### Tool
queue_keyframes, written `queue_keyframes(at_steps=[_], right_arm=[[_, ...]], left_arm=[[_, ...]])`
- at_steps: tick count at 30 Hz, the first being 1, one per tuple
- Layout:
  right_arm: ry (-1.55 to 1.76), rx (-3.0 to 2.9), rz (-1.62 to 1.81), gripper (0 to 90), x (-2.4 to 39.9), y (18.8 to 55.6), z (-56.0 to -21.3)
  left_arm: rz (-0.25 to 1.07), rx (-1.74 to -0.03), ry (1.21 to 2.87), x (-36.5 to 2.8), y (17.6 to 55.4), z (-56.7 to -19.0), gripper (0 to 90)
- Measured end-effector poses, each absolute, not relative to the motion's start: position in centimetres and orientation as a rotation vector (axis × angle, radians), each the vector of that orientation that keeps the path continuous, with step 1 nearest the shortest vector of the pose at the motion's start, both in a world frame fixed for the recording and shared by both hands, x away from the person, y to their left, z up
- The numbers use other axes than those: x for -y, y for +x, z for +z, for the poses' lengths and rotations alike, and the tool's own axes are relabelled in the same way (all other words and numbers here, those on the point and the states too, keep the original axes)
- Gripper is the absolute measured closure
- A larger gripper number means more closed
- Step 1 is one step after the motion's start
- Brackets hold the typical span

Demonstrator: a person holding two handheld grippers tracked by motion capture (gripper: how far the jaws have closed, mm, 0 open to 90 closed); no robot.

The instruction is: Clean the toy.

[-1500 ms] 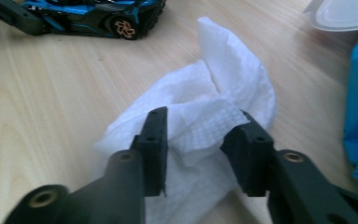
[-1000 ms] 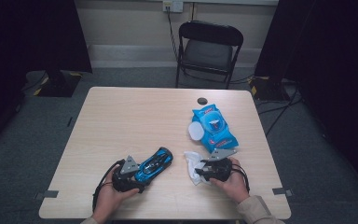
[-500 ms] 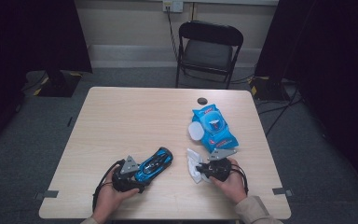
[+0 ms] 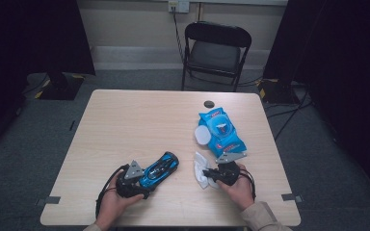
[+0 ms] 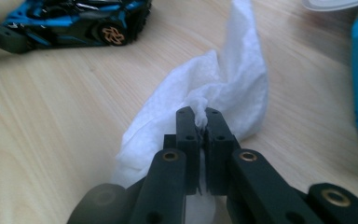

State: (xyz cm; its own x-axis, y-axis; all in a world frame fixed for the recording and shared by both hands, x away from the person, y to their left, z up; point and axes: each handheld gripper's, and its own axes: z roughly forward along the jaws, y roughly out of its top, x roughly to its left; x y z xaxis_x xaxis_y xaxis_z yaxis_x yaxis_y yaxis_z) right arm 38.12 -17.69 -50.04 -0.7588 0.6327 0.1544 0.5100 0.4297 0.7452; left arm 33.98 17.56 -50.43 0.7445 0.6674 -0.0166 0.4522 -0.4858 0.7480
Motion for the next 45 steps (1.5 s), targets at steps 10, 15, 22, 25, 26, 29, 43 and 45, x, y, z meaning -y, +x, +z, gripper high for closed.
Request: queue_keyframes(at_steps=[10,15,22,25,26,29,43,45], right_arm=[[0.991,-2.490,1.379,87.4,17.2,37.7,-47.7],[0.966,-2.500,1.467,87.4,15.9,37.4,-46.8],[0.887,-2.549,1.575,87.5,11.7,37.1,-46.0],[0.848,-2.570,1.608,87.4,9.9,37.1,-45.4],[0.840,-2.579,1.613,87.4,9.4,37.2,-45.3],[0.819,-2.604,1.626,87.4,7.6,37.3,-45.3],[0.780,-2.714,1.586,87.3,1.3,37.6,-48.4],[0.773,-2.731,1.587,87.3,0.9,37.6,-48.7]], left_arm=[[0.355,-0.838,2.167,-17.5,34.0,-50.4,25.4],[0.355,-0.838,2.167,-17.5,34.0,-50.4,25.4],[0.355,-0.838,2.166,-17.5,34.0,-50.4,25.4],[0.355,-0.838,2.166,-17.5,34.0,-50.4,25.4],[0.355,-0.838,2.166,-17.5,34.0,-50.4,25.4],[0.355,-0.838,2.166,-17.5,34.0,-50.4,25.4],[0.355,-0.838,2.166,-17.5,34.0,-50.4,25.4],[0.356,-0.837,2.166,-17.5,34.0,-50.4,25.4]])
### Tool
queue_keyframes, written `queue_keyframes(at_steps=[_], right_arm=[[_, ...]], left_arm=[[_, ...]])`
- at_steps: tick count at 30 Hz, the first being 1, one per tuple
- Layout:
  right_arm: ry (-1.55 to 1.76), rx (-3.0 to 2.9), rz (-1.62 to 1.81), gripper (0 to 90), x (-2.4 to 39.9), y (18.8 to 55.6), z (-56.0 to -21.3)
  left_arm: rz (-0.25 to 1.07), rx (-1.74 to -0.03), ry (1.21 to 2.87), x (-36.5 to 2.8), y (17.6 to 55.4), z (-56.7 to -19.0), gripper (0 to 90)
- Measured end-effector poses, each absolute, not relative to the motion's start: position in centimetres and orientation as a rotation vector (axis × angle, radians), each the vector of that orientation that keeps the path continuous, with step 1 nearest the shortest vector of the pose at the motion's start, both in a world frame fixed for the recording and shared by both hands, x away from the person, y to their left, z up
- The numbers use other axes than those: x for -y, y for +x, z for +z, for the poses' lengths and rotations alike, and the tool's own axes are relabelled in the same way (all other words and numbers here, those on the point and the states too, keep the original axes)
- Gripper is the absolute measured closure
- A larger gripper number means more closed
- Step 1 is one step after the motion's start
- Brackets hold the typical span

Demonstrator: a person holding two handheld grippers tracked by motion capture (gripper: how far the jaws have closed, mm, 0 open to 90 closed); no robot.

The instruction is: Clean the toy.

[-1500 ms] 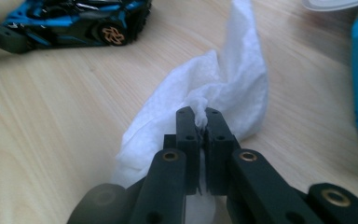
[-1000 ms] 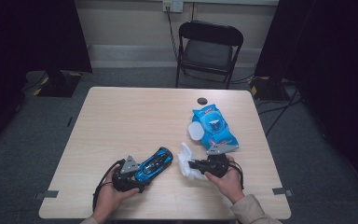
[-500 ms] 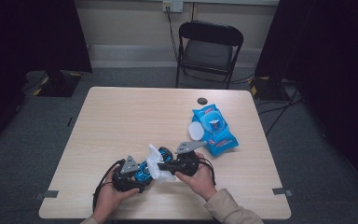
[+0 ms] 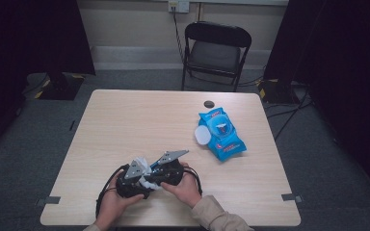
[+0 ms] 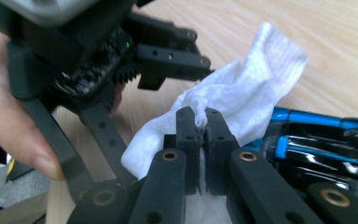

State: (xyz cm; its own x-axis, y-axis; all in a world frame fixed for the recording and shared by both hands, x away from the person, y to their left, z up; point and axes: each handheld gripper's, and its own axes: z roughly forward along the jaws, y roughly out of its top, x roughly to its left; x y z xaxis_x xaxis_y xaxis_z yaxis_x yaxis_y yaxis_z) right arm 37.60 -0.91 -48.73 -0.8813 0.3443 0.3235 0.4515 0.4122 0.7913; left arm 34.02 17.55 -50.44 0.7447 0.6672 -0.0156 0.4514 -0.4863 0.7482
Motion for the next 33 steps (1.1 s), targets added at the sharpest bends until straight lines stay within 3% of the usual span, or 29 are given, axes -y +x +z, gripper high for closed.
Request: queue_keyframes(at_steps=[33], right_arm=[[-0.757,2.618,-1.502,87.4,2.3,38.9,-48.7]], left_arm=[[0.352,-0.827,2.167,-17.5,34.2,-50.4,25.6]])
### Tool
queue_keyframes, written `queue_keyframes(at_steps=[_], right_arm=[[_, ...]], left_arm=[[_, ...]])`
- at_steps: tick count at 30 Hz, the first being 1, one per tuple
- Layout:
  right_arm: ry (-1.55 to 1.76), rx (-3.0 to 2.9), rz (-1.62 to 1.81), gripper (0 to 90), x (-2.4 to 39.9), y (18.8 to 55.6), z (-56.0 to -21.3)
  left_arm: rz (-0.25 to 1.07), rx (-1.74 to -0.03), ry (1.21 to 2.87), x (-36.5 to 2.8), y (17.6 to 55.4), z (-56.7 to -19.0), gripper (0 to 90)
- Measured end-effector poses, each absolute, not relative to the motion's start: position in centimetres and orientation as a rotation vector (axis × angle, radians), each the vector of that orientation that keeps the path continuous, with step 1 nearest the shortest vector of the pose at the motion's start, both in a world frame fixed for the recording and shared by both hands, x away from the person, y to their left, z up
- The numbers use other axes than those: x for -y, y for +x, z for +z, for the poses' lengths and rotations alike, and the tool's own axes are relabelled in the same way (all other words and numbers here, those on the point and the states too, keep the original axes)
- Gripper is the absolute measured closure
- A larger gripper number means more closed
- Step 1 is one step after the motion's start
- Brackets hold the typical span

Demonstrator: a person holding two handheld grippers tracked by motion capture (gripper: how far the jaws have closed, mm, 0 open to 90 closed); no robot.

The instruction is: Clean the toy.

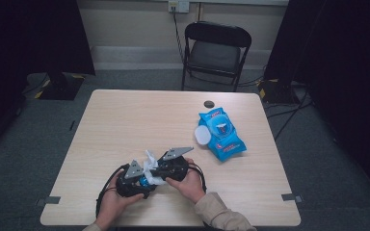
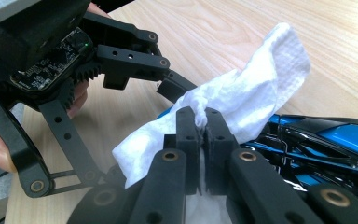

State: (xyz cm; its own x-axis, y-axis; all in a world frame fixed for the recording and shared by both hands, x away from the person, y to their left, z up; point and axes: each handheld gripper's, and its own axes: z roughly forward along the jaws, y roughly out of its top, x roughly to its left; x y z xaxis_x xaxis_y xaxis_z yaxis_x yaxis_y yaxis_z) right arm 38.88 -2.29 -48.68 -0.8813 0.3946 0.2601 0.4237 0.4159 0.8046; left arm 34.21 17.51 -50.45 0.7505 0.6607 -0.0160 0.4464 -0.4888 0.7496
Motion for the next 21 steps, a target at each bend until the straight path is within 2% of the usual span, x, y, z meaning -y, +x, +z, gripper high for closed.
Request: queue_keyframes(at_steps=[21], right_arm=[[-0.945,2.671,-1.530,87.4,7.9,40.5,-48.6]], left_arm=[[0.347,-0.821,2.170,-17.4,34.5,-50.4,25.6]])
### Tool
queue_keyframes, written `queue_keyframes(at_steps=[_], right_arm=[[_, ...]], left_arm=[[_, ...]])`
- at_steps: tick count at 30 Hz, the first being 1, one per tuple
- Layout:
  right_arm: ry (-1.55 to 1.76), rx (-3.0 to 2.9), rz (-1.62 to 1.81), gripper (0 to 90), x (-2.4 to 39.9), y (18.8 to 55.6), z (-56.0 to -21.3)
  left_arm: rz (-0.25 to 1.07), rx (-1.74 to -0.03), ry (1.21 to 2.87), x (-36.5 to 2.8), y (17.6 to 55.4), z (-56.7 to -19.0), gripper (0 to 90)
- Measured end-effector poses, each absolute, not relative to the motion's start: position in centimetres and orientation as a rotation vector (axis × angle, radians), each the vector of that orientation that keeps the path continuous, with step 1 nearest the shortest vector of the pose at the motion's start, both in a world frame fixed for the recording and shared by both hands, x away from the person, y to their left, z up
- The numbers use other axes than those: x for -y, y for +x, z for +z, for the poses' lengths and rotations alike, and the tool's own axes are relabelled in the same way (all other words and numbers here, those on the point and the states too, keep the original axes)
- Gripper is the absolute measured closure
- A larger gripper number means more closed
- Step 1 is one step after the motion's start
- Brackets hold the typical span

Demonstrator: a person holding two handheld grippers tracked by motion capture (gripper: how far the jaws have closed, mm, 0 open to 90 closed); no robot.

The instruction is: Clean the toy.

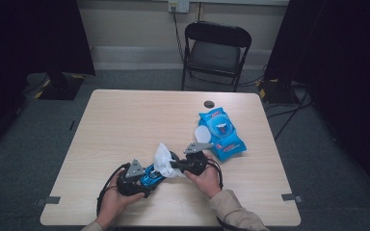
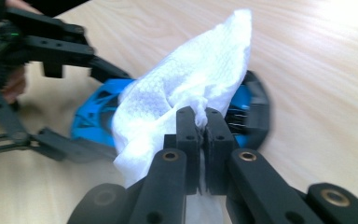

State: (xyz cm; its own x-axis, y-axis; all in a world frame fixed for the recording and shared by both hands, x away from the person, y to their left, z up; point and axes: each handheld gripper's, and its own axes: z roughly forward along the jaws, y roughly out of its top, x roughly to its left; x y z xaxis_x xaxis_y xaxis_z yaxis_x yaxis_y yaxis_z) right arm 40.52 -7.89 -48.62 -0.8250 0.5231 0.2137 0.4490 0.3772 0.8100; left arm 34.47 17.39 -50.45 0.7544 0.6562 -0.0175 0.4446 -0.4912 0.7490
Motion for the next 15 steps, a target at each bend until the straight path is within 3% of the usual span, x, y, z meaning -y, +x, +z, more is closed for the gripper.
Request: queue_keyframes(at_steps=[15], right_arm=[[0.913,-2.483,1.425,87.4,8.58,41.37,-47.64]], left_arm=[[0.347,-0.822,2.168,-17.38,34.47,-50.45,25.6]])
